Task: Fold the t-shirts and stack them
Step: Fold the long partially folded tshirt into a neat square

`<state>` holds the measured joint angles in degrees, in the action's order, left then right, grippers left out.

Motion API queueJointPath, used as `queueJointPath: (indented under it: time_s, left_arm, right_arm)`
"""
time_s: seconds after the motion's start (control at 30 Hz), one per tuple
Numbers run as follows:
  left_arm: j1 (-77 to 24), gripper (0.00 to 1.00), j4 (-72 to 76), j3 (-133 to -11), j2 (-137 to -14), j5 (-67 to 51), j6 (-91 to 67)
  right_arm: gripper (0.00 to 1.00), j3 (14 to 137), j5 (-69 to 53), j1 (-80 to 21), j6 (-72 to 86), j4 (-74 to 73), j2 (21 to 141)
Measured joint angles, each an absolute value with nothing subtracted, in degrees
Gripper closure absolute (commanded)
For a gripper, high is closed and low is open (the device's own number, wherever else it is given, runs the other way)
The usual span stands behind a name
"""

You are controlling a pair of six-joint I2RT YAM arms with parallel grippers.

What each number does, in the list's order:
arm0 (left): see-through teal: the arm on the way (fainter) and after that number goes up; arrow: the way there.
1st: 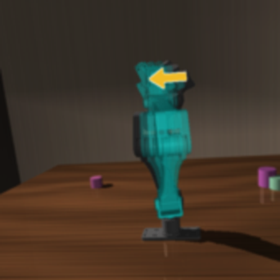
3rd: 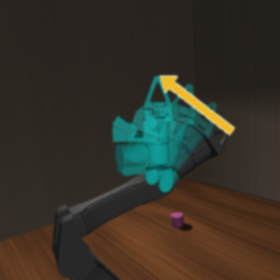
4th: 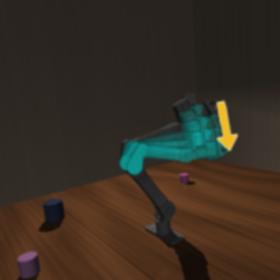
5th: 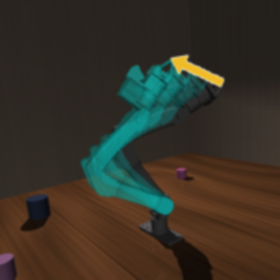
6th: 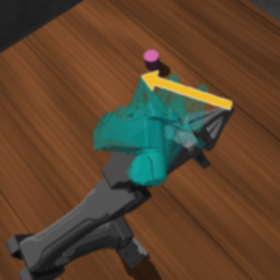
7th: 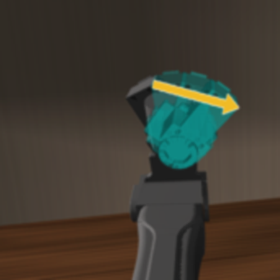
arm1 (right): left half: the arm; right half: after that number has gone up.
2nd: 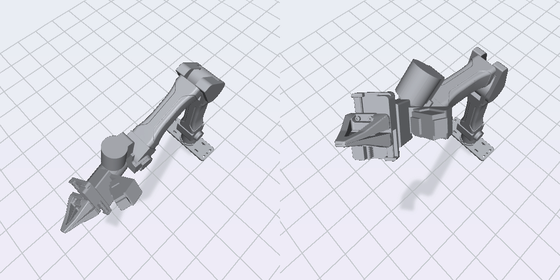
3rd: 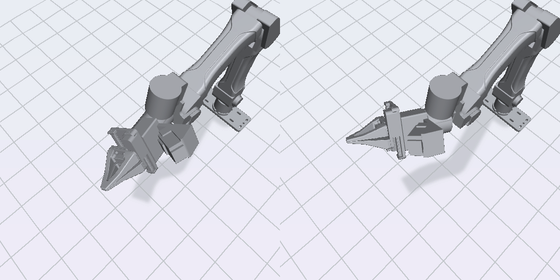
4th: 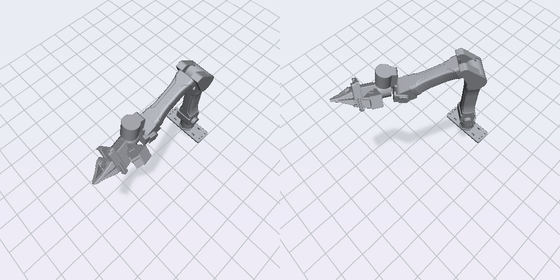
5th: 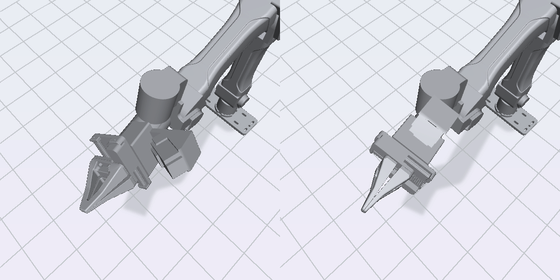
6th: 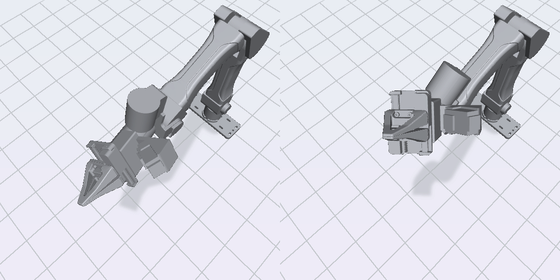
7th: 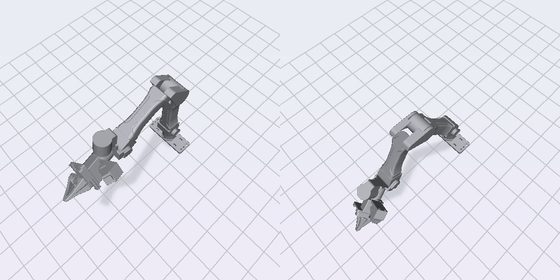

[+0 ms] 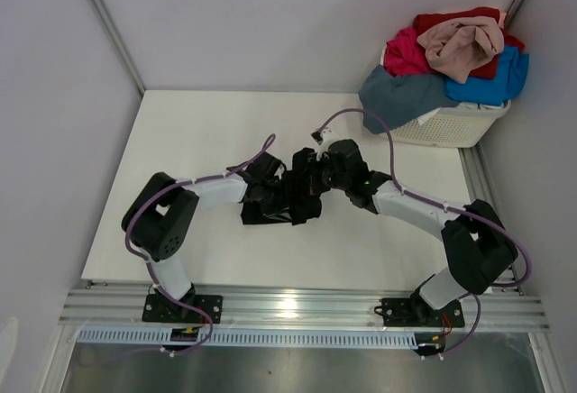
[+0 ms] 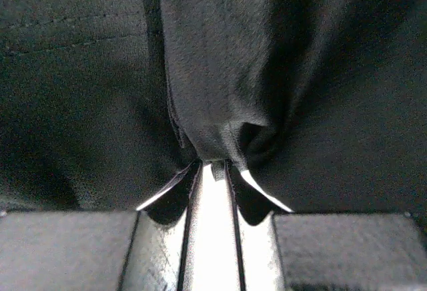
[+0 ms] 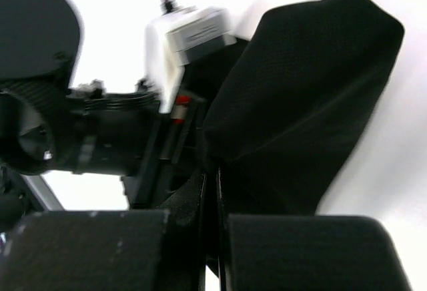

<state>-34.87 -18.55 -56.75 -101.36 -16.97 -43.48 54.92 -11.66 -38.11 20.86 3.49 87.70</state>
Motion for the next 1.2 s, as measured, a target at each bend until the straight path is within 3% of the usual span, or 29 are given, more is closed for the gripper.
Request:
queueJointPath:
  time_s: [0.67,1.2]
  left_arm:
    - [-34.6,0.78,-20.8,-56.8,-101.4,-16.4,-43.5]
    - [-35.0,0.78,-19.4,-57.6,-101.4,-17.4,-43.3]
  right_arm:
    - [1.0,61.3,-9.5,-45.0,17.8,2.2,94.4]
    - [1.0,60.1,-7.3,-43.7,15.6,1.9,84.5]
